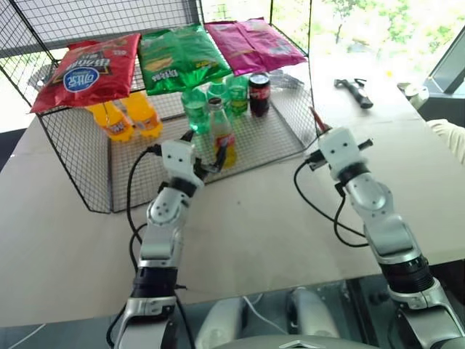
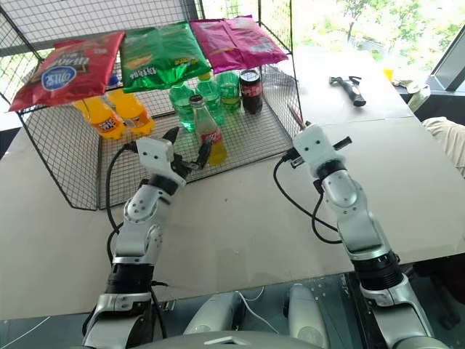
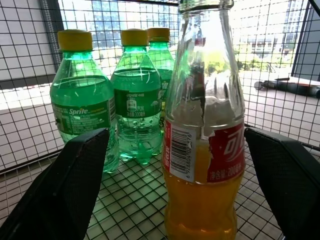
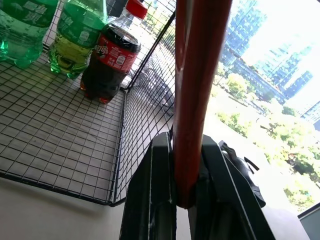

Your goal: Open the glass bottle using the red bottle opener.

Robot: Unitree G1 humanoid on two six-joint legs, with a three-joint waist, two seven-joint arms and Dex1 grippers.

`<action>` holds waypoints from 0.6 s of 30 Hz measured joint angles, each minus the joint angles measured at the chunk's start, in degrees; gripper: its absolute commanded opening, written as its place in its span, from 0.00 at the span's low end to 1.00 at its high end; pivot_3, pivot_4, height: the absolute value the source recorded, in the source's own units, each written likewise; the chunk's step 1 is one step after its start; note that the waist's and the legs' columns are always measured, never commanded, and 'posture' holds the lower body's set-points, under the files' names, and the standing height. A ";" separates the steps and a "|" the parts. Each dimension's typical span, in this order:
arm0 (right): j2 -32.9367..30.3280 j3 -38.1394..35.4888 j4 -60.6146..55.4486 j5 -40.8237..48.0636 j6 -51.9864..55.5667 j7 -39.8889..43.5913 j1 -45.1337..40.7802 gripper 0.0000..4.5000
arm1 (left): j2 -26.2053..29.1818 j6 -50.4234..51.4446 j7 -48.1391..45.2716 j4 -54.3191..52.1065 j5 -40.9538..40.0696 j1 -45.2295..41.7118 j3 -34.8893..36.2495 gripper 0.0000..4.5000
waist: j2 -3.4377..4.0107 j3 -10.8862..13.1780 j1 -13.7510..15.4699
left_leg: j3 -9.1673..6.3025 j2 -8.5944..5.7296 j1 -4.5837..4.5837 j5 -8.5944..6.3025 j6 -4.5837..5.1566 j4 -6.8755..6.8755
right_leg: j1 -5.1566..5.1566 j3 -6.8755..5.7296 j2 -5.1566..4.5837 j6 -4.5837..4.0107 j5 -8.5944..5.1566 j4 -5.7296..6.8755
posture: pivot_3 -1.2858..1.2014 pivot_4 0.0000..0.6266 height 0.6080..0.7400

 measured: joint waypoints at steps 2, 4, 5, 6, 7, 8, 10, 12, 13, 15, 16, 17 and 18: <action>0.54 0.03 0.57 -0.51 -0.25 0.06 0.00 0.00 | -0.56 -0.43 -0.02 1.10 -0.37 -0.92 0.35 0.99 | 0.00 0.00 0.01 | 0.00 -0.01 0.00 0.00 0.00 0.01 | 0.00 0.01 -0.01 0.00 0.00 0.00 | 0.52 0.24 1.00; 0.94 0.03 0.72 -0.86 -0.53 0.29 -0.01 0.00 | -0.91 -1.02 -0.19 2.47 -0.88 -2.04 0.48 0.99 | 0.00 0.00 0.01 | -0.01 0.00 0.00 0.00 0.00 0.01 | 0.00 0.00 0.01 0.00 0.00 0.00 | 0.52 0.24 1.00; 1.01 0.02 0.78 -0.94 -0.70 0.39 -0.01 0.00 | -0.99 -1.29 -0.28 3.16 -0.97 -2.63 0.53 0.99 | 0.00 0.00 0.00 | -0.02 0.00 0.00 0.00 0.00 0.01 | 0.00 -0.01 0.01 0.00 0.00 0.01 | 0.52 0.24 1.00; 1.13 0.02 0.89 -1.03 -0.94 0.52 -0.01 0.00 | -1.03 -1.52 -0.57 4.00 -1.18 -3.45 0.65 0.99 | 0.00 0.00 -0.02 | -0.02 0.00 0.00 0.00 0.00 0.01 | 0.00 -0.01 0.02 0.00 0.00 0.01 | 0.52 0.24 1.00; 1.22 0.02 0.99 -1.11 -1.22 0.71 -0.01 0.00 | -1.02 -1.67 -0.79 4.77 -1.43 -4.19 0.74 0.99 | 0.00 0.00 -0.07 | -0.01 0.00 0.01 0.00 0.00 0.01 | 0.00 -0.01 0.02 0.00 0.00 0.01 | 0.52 0.24 1.00; 1.23 0.01 1.01 -1.14 -1.31 0.87 -0.01 0.00 | -1.01 -1.74 -1.04 5.31 -1.52 -4.67 0.75 0.99 | 0.00 0.00 -0.10 | -0.01 0.00 0.01 0.00 0.00 0.01 | 0.00 -0.01 0.02 0.00 0.00 0.02 | 0.52 0.24 1.00; 1.37 0.00 1.01 -1.19 -1.45 1.29 -0.01 0.00 | -0.94 -1.98 -1.98 7.01 -2.02 -5.83 0.80 0.99 | 0.00 0.00 -0.22 | -0.01 -0.01 0.01 0.00 0.00 0.01 | 0.00 -0.01 0.02 0.00 0.00 0.02 | 0.52 0.24 1.00; 1.58 -0.02 1.01 -1.22 -1.51 1.57 -0.01 0.00 | -0.81 -2.09 -3.05 8.56 -2.17 -6.46 0.83 0.99 | 0.00 0.00 -0.39 | -0.01 -0.01 0.01 0.00 0.00 0.01 | 0.00 -0.01 0.02 0.00 0.00 0.02 | 0.52 0.24 1.00; 1.70 -0.03 1.02 -1.23 -1.63 1.62 -0.01 0.00 | -0.71 -2.23 -3.76 9.47 -2.35 -6.75 0.83 0.99 | 0.00 0.00 -0.46 | -0.01 -0.01 0.01 0.00 0.00 0.01 | 0.00 -0.01 0.02 0.00 0.00 0.02 | 0.52 0.24 1.00; 1.84 -0.04 1.01 -1.26 -1.98 1.66 0.00 0.00 | -0.67 -2.51 -4.46 10.70 -2.65 -6.88 0.83 0.99 | 0.00 0.00 -0.71 | -0.01 -0.01 0.00 0.00 0.00 0.01 | 0.00 -0.01 0.02 0.00 0.00 0.01 | 0.52 0.24 1.00; 1.92 -0.05 1.02 -1.37 -2.11 1.69 0.00 0.00 | -0.66 -2.66 -4.88 11.48 -2.83 -7.00 0.84 0.99 | 0.00 0.00 -0.83 | -0.02 -0.01 0.00 0.00 0.00 0.01 | 0.00 -0.01 0.02 0.00 0.00 0.01 | 0.52 0.24 1.00; 1.96 -0.06 1.02 -1.45 -2.21 1.70 0.00 0.00 | -0.66 -2.74 -5.09 12.04 -2.99 -7.17 0.84 0.99 | 0.00 0.00 -0.93 | -0.02 -0.01 0.01 0.00 0.00 0.01 | 0.00 -0.01 0.02 0.00 0.00 0.02 | 0.52 0.24 1.00; 2.06 -0.11 1.01 -1.57 -2.37 1.70 0.00 0.00 | -0.64 -2.89 -5.33 13.12 -3.01 -7.69 0.82 0.99 | 0.00 0.00 -1.02 | -0.02 -0.01 0.01 0.00 0.00 0.02 | 0.00 -0.01 0.02 0.00 0.00 0.03 | 0.52 0.24 1.00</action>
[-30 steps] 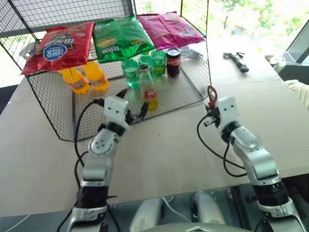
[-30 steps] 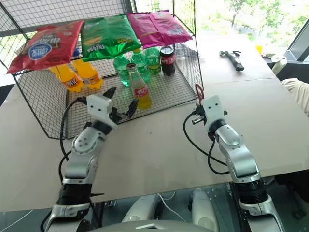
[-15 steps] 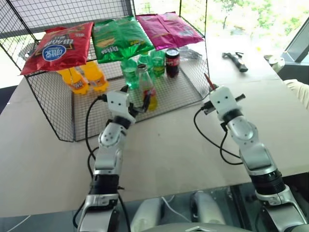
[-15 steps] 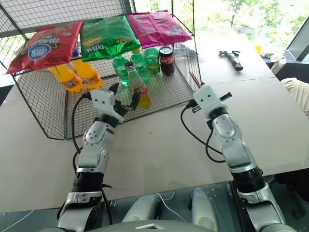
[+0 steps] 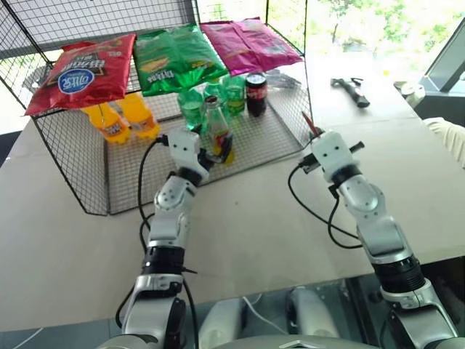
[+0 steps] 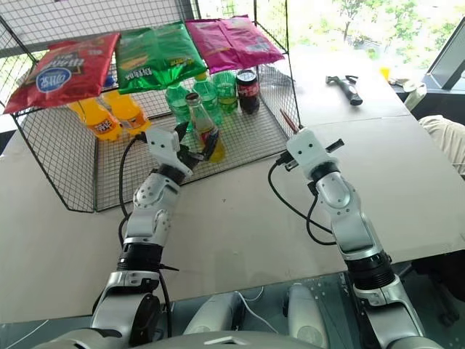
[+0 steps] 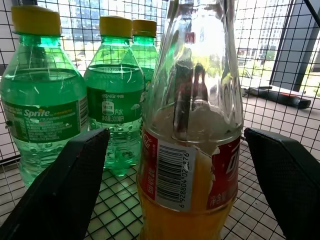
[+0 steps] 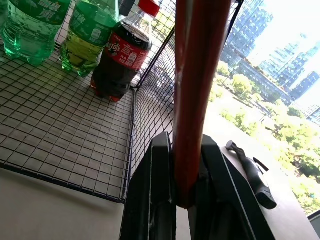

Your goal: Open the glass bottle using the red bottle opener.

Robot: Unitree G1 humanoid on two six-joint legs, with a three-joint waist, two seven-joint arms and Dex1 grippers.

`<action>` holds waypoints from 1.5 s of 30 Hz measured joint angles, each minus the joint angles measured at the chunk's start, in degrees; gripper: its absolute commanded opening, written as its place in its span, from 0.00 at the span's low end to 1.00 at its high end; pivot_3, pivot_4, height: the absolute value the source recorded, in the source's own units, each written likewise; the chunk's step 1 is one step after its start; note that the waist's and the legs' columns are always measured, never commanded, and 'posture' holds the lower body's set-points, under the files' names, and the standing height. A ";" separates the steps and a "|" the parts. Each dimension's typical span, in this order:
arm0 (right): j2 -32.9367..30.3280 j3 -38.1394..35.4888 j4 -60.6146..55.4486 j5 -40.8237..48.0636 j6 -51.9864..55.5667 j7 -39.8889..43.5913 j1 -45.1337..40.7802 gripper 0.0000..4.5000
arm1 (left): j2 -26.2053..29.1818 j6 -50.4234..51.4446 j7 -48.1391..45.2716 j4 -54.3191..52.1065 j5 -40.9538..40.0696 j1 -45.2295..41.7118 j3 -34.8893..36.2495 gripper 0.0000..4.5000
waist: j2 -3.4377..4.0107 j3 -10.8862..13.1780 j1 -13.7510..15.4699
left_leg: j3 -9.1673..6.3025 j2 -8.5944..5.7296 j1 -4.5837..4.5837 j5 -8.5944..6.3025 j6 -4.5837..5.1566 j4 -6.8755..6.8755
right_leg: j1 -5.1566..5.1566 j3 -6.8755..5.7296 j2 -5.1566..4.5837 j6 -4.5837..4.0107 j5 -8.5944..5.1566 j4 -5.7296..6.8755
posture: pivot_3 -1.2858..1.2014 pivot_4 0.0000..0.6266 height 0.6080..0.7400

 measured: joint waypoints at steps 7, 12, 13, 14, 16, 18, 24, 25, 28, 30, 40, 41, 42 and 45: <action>0.96 -0.02 0.01 -0.40 -0.33 0.33 0.01 0.00 | 0.00 -3.18 -1.21 9.14 1.05 -5.31 -0.13 0.99 | -0.02 -0.02 -0.35 | 0.00 -0.02 0.00 0.00 0.00 0.04 | 0.00 0.00 0.00 0.00 0.00 0.04 | 0.52 0.24 1.00; 0.99 -0.07 0.01 -0.63 -0.40 0.50 0.05 0.00 | -0.16 -4.42 -1.70 10.20 0.99 -5.63 -0.09 0.83 | -0.02 -0.02 -0.36 | -0.01 -0.01 0.00 0.00 0.00 0.04 | -0.01 0.00 -0.01 0.00 0.00 0.03 | 0.52 0.24 1.00; 1.08 -0.10 0.01 -0.79 -0.43 0.49 0.14 0.00 | -0.15 -4.39 -2.23 10.11 0.89 -5.47 -0.04 0.73 | -0.01 -0.02 -0.37 | 0.00 -0.01 0.00 0.00 0.00 0.04 | -0.01 0.01 -0.01 0.00 0.00 0.04 | 0.52 0.24 1.00; 1.10 -0.12 0.01 -0.83 -0.44 0.49 0.23 0.00 | -0.13 -4.39 -2.46 10.05 0.89 -5.39 -0.09 0.62 | -0.01 -0.03 -0.35 | -0.01 -0.01 0.00 0.00 0.00 0.05 | 0.00 0.00 -0.01 0.00 0.00 0.05 | 0.52 0.24 1.00; 1.43 -0.12 0.01 -0.90 -0.56 0.48 0.41 0.00 | -0.12 -4.26 -2.76 9.66 0.87 -5.08 -0.07 0.61 | -0.01 -0.04 -0.37 | 0.00 -0.01 0.01 0.00 0.00 0.05 | 0.00 0.01 -0.01 0.00 0.00 0.07 | 0.52 0.24 1.00; 1.54 -0.12 0.02 -0.95 -0.68 0.48 0.42 0.00 | -0.12 -3.71 -2.92 8.85 0.86 -4.70 -0.09 0.61 | -0.01 -0.04 -0.37 | 0.00 -0.01 0.01 0.00 0.00 0.06 | 0.00 0.01 -0.01 0.00 0.00 0.07 | 0.52 0.24 1.00; 2.27 -0.15 0.43 -1.29 -1.13 0.48 0.41 0.00 | 0.84 3.55 -5.57 -3.23 -0.99 1.38 -2.28 0.61 | -0.01 -0.04 -0.47 | -0.01 0.01 -0.03 0.00 0.00 0.04 | -0.04 0.04 -0.02 0.00 0.00 0.05 | 0.52 0.24 1.00; 2.32 -0.16 0.43 -1.32 -1.28 0.47 0.42 0.00 | 1.06 4.68 -6.06 -4.91 -1.28 2.20 -2.57 0.61 | -0.01 -0.04 -0.48 | 0.00 0.01 -0.04 0.00 0.00 0.04 | -0.04 0.04 -0.01 0.00 0.00 0.05 | 0.52 0.24 1.00; 2.21 -0.62 0.55 -1.40 -1.58 0.28 0.42 0.00 | 2.56 10.56 -8.39 -13.73 -3.21 6.24 -4.95 0.61 | 0.00 -0.04 -0.49 | 0.01 0.02 -0.02 0.00 0.00 0.05 | -0.04 0.06 -0.01 0.00 0.00 0.07 | 0.52 0.24 1.00; 2.05 -1.20 0.78 -1.56 -1.72 -0.25 0.42 0.00 | 3.81 13.94 -10.28 -20.13 -5.42 9.44 -6.55 0.61 | 0.00 -0.04 -0.55 | 0.02 0.03 -0.02 0.00 0.00 0.03 | -0.04 0.08 -0.01 0.00 0.00 0.07 | 0.52 0.24 1.00; 2.22 -2.95 2.31 -1.59 -2.76 -1.32 -0.14 0.00 | 6.04 19.30 -14.71 -27.79 -9.50 15.89 -8.99 0.61 | 0.00 -0.04 -0.46 | 0.09 0.04 0.06 0.02 -0.03 0.05 | -0.04 0.12 0.03 -0.01 0.01 0.17 | 0.52 0.24 1.00; 2.28 -2.95 2.32 -1.59 -2.78 -1.33 -0.14 0.00 | 6.09 19.04 -14.79 -27.79 -9.41 16.21 -8.99 0.61 | 0.00 -0.04 -0.46 | 0.09 0.04 0.05 0.02 -0.03 0.04 | -0.04 0.13 0.02 -0.02 0.01 0.16 | 0.52 0.24 1.00; 2.35 -2.95 2.32 -1.59 -2.80 -1.33 -0.14 0.00 | 6.21 18.67 -14.98 -27.79 -9.09 16.68 -9.01 0.61 | 0.00 -0.04 -0.47 | 0.09 0.04 0.05 0.02 -0.03 0.04 | -0.04 0.13 0.03 -0.02 0.01 0.13 | 0.52 0.24 1.00; 2.44 -2.95 2.61 -1.58 -2.88 -1.35 -0.15 0.00 | 6.23 17.34 -15.27 -27.89 -8.30 17.25 -9.26 0.72 | 0.00 -0.04 -0.43 | 0.09 0.04 0.04 0.02 -0.03 0.03 | -0.04 0.13 0.02 -0.02 0.01 0.11 | 0.52 0.24 1.00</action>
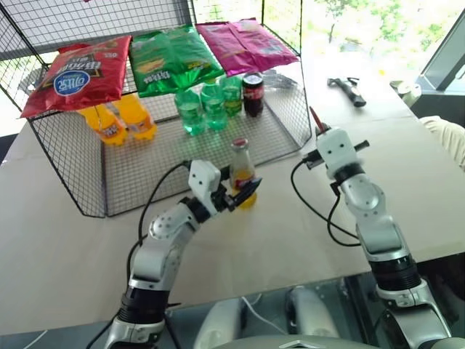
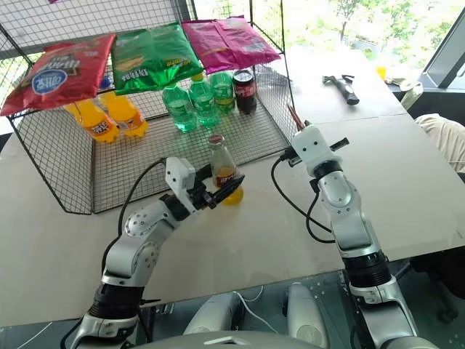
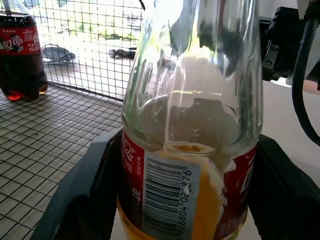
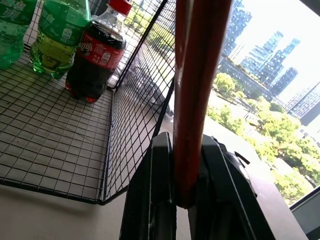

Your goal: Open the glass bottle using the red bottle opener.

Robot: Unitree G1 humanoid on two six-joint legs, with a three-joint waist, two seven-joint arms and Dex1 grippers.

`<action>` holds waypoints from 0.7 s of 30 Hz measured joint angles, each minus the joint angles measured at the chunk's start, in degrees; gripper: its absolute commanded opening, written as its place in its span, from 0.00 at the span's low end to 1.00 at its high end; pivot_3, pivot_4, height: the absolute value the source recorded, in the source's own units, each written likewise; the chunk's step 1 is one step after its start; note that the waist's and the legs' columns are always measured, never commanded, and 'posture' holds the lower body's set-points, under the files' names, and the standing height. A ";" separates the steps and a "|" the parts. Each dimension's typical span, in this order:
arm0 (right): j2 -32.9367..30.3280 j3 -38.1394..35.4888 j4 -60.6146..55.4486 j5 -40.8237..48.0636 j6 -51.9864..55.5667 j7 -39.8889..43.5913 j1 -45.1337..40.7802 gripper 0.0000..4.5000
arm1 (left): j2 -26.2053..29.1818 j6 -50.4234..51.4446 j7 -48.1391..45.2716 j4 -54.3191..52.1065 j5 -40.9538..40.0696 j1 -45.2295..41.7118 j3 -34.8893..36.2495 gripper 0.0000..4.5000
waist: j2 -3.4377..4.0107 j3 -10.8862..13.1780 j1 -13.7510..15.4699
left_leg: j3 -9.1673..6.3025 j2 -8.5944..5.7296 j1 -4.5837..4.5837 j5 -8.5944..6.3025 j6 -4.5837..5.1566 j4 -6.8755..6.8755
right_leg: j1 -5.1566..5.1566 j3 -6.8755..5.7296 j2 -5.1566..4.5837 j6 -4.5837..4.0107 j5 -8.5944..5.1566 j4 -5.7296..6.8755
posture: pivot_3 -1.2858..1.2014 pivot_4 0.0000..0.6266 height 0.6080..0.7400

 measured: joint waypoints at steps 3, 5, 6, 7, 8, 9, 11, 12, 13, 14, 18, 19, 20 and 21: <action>-0.01 -0.01 0.19 0.00 -0.03 -0.02 0.00 0.00 | -0.47 -0.57 0.05 -0.46 0.17 0.05 -0.06 0.99 | 0.00 0.00 0.01 | 0.01 0.00 0.01 0.00 0.00 0.00 | 0.00 0.01 0.00 0.00 0.00 0.02 | 0.52 0.24 1.00; -0.01 -0.01 0.19 0.00 -0.13 -0.02 -0.01 0.00 | -0.90 -0.79 0.17 -0.93 0.08 0.05 -0.04 0.99 | 0.01 -0.01 0.00 | 0.01 0.00 0.02 0.00 0.00 0.01 | 0.01 0.01 0.00 0.00 0.00 0.03 | 0.52 0.24 1.00; -0.01 -0.02 0.19 0.00 -0.20 -0.03 -0.01 0.00 | -1.17 -0.53 0.13 -1.33 -0.55 0.07 -0.03 0.99 | 0.01 -0.01 0.00 | 0.02 0.00 0.02 0.00 0.00 0.01 | 0.00 0.02 0.00 0.00 0.00 0.04 | 0.52 0.24 1.00; -0.01 -0.02 0.19 0.01 -0.21 -0.03 -0.01 0.00 | -1.25 -0.24 0.02 -1.69 -1.17 0.08 -0.02 0.99 | 0.01 -0.01 -0.01 | 0.02 0.01 0.02 0.00 0.00 0.01 | 0.00 0.02 0.00 0.00 0.00 0.04 | 0.52 0.24 1.00; -0.01 -0.03 0.19 0.01 -0.22 -0.03 -0.01 0.00 | -1.28 -0.17 -0.02 -1.96 -1.46 0.10 -0.02 0.99 | 0.01 -0.01 -0.01 | 0.02 0.01 0.02 0.00 0.00 0.01 | 0.00 0.03 0.00 0.00 0.00 0.04 | 0.52 0.24 1.00; -0.01 -0.03 0.19 0.01 -0.22 -0.03 -0.01 0.00 | -1.34 -0.19 -0.02 -2.19 -1.71 0.10 -0.01 0.99 | 0.01 -0.01 -0.01 | 0.02 0.00 0.02 0.00 0.00 0.01 | 0.00 0.03 0.00 0.00 0.00 0.04 | 0.52 0.24 1.00; -0.02 -0.04 0.19 0.02 -0.24 -0.03 0.00 0.00 | -1.73 -0.51 0.27 -2.53 -1.87 0.04 0.27 0.99 | 0.01 -0.01 0.00 | 0.03 0.00 0.02 0.00 0.00 0.01 | 0.00 0.03 0.00 0.00 0.00 0.04 | 0.52 0.24 1.00; -0.02 -0.04 0.19 0.02 -0.25 -0.02 -0.01 0.00 | -1.96 -1.00 0.48 -2.62 -1.92 -0.28 0.40 0.99 | 0.01 -0.01 0.02 | 0.02 0.00 0.02 0.00 0.00 0.01 | 0.00 0.03 0.00 0.00 0.00 0.04 | 0.52 0.24 1.00; -0.02 -0.04 0.19 0.03 -0.26 -0.02 -0.01 0.00 | -1.99 -1.13 0.55 -2.63 -1.92 -0.50 0.45 0.99 | 0.01 -0.02 0.03 | 0.02 0.00 0.02 0.00 0.00 0.01 | 0.00 0.03 0.00 0.00 0.00 0.04 | 0.52 0.24 1.00; -0.02 -0.04 0.19 0.03 -0.26 -0.02 0.00 0.00 | -2.04 -1.39 0.66 -2.67 -1.93 -0.81 0.55 0.99 | 0.01 -0.02 0.03 | 0.03 0.00 0.02 0.00 0.00 0.02 | 0.00 0.03 0.00 0.00 0.00 0.05 | 0.52 0.24 1.00; -0.02 -0.04 0.20 0.04 -0.26 -0.01 0.00 0.00 | -2.14 -2.25 0.66 -3.94 -1.93 -1.67 0.54 0.99 | 0.01 -0.02 0.00 | 0.04 0.00 0.02 0.00 0.00 0.02 | 0.00 0.04 0.00 0.00 0.00 0.05 | 0.52 0.24 1.00; -0.02 -0.04 0.20 0.05 -0.27 0.00 0.00 0.00 | -2.09 -2.30 0.59 -4.19 -1.92 -1.83 0.48 0.99 | 0.01 -0.02 0.01 | 0.04 0.00 0.02 0.00 0.00 0.02 | 0.00 0.04 0.00 0.00 0.00 0.04 | 0.52 0.24 1.00; -0.02 -0.04 0.21 0.06 -0.28 0.01 0.00 0.00 | -1.89 -2.35 0.40 -4.22 -1.87 -2.05 0.32 0.99 | 0.01 -0.02 0.02 | 0.04 0.00 0.02 0.00 0.00 0.02 | 0.00 0.04 0.00 0.00 0.00 0.05 | 0.52 0.24 1.00; -0.02 -0.04 0.22 0.06 -0.28 0.01 0.00 0.00 | -1.75 -2.44 0.29 -4.22 -1.77 -2.19 0.24 0.99 | 0.01 -0.02 0.01 | 0.04 0.00 0.02 0.00 0.00 0.02 | 0.00 0.04 0.00 0.00 0.00 0.05 | 0.52 0.24 1.00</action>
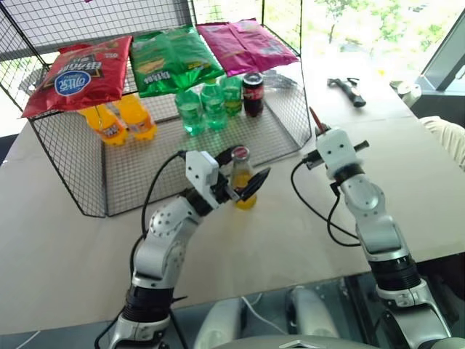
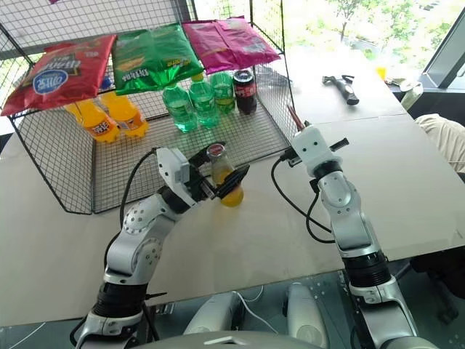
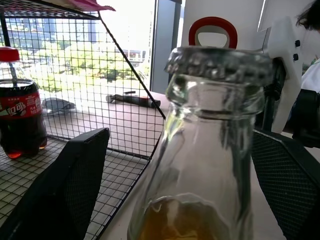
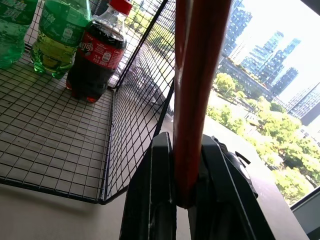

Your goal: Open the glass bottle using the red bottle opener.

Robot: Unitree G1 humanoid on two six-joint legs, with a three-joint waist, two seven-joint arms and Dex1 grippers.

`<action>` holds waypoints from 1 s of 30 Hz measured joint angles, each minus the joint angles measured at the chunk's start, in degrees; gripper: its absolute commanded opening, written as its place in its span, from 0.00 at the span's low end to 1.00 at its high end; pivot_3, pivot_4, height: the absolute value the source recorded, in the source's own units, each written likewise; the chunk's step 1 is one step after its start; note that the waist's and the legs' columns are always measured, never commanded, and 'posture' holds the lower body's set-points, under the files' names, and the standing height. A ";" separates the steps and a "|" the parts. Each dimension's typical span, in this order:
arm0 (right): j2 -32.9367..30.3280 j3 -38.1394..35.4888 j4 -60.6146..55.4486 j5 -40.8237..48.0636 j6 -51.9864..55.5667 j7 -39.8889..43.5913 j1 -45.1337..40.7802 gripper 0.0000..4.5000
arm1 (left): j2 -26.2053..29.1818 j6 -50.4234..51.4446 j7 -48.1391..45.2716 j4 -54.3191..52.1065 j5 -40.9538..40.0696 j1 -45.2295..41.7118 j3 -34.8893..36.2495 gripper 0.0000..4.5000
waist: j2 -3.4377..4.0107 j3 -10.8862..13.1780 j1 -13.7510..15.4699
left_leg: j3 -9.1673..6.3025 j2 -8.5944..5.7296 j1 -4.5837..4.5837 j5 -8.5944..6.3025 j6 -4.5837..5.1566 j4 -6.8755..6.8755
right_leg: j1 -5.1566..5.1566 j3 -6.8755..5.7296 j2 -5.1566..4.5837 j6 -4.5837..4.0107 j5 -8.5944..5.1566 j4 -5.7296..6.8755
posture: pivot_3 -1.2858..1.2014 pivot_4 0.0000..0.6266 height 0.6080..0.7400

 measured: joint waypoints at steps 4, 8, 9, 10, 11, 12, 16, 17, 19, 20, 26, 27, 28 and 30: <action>-0.01 0.00 0.03 0.02 -0.01 0.01 0.00 0.00 | 0.16 -0.91 -0.22 0.00 0.60 -0.25 -0.05 0.99 | 0.00 0.00 -0.01 | 0.01 0.00 0.01 0.00 0.00 0.00 | 0.00 0.01 0.00 0.00 0.00 0.01 | 0.52 0.24 1.00; -0.05 0.00 0.32 0.05 -0.07 0.04 0.00 0.00 | 0.70 -1.85 -0.97 0.05 1.21 -0.69 -0.26 0.99 | 0.00 0.00 -0.01 | 0.02 0.00 0.01 0.00 0.00 0.00 | 0.00 0.01 0.00 0.00 0.00 0.00 | 0.52 0.24 1.00; -0.08 0.00 0.49 0.04 -0.09 0.05 0.00 0.00 | 0.71 -2.17 -1.18 0.13 1.32 -0.80 -0.32 0.99 | 0.00 0.00 0.00 | 0.02 0.00 0.00 0.00 0.00 0.00 | 0.00 0.01 0.00 0.00 0.00 0.00 | 0.52 0.24 1.00; -0.08 0.00 0.52 0.05 -0.11 0.06 0.00 0.00 | 0.71 -2.21 -1.19 0.15 1.37 -0.82 -0.33 0.99 | 0.00 0.00 0.00 | 0.02 0.00 0.01 0.00 0.00 0.00 | 0.00 0.01 0.00 0.00 0.00 0.00 | 0.52 0.24 1.00; -0.09 0.00 0.59 0.04 -0.21 0.06 0.00 0.00 | 0.70 -2.32 -1.25 0.25 1.44 -0.82 -0.36 0.99 | 0.00 0.00 -0.01 | 0.02 0.00 0.01 0.00 0.00 0.00 | 0.00 0.01 0.00 0.00 0.00 0.00 | 0.52 0.24 1.00; -0.11 0.00 0.69 0.04 -0.30 0.07 0.00 0.00 | 0.70 -2.34 -1.28 0.38 1.51 -0.81 -0.44 0.99 | 0.00 0.00 -0.01 | 0.02 0.00 0.01 0.00 0.00 0.00 | 0.00 0.01 0.00 0.00 0.00 0.00 | 0.52 0.24 1.00; -0.27 0.00 1.21 0.05 -0.62 0.16 -0.02 0.00 | 0.69 -2.44 -1.67 0.60 1.56 -0.29 -0.71 0.94 | 0.00 0.00 -0.02 | 0.02 0.00 0.01 0.00 0.00 0.00 | 0.00 0.02 0.00 0.00 0.00 0.00 | 0.52 0.24 1.00; -0.37 -0.01 1.22 0.05 -0.73 0.18 -0.07 0.00 | 0.69 -2.44 -1.82 0.67 1.56 0.13 -0.73 0.88 | 0.00 0.00 -0.03 | 0.02 0.00 0.01 0.00 0.00 0.00 | 0.00 0.02 0.01 0.00 0.00 0.00 | 0.52 0.24 1.00; -0.41 -0.03 1.23 0.08 -0.73 0.38 -0.43 0.00 | 0.65 -2.43 -2.18 0.92 1.55 0.78 -0.74 0.73 | 0.00 0.00 -0.03 | 0.03 0.00 0.01 0.00 0.00 0.00 | 0.00 0.02 0.01 0.00 0.00 0.00 | 0.52 0.24 1.00; -0.31 -0.02 1.23 0.27 -0.73 0.82 -0.99 0.00 | 0.61 -2.52 -2.23 1.48 1.54 0.82 -0.64 0.64 | 0.00 0.00 -0.03 | 0.02 0.00 0.01 0.00 0.00 0.00 | 0.00 0.02 0.01 0.00 0.00 0.01 | 0.52 0.24 1.00; 0.21 1.04 0.93 1.32 -0.70 3.90 -1.81 0.00 | 0.67 -3.59 -2.34 1.59 1.50 1.52 -0.60 0.53 | 0.00 -0.02 -0.03 | 0.03 0.00 0.02 0.00 0.00 -0.01 | 0.00 0.03 0.00 0.00 0.00 0.00 | 0.52 0.24 1.00; 0.16 1.63 0.85 1.28 -0.86 4.60 -1.81 0.00 | 0.69 -3.75 -2.34 1.59 1.50 1.66 -0.58 0.53 | 0.01 -0.02 -0.04 | 0.02 0.00 0.03 0.00 0.00 -0.01 | 0.00 0.03 0.00 0.00 0.00 0.00 | 0.52 0.24 1.00; 0.01 2.39 0.72 1.17 -1.05 5.38 -1.83 0.00 | 0.75 -4.00 -2.35 1.58 1.49 1.84 -0.57 0.53 | 0.01 -0.03 -0.04 | 0.03 0.00 0.03 0.00 0.00 -0.01 | 0.00 0.03 0.00 0.00 0.00 0.00 | 0.52 0.24 1.00; -0.26 3.94 0.33 0.67 -2.13 6.80 -1.91 0.00 | 0.93 -4.54 -2.40 1.58 1.48 2.15 -0.57 0.53 | 0.01 -0.03 -0.04 | 0.03 0.01 0.04 0.00 0.00 -0.01 | 0.01 0.03 0.01 0.00 0.00 0.01 | 0.52 0.24 1.00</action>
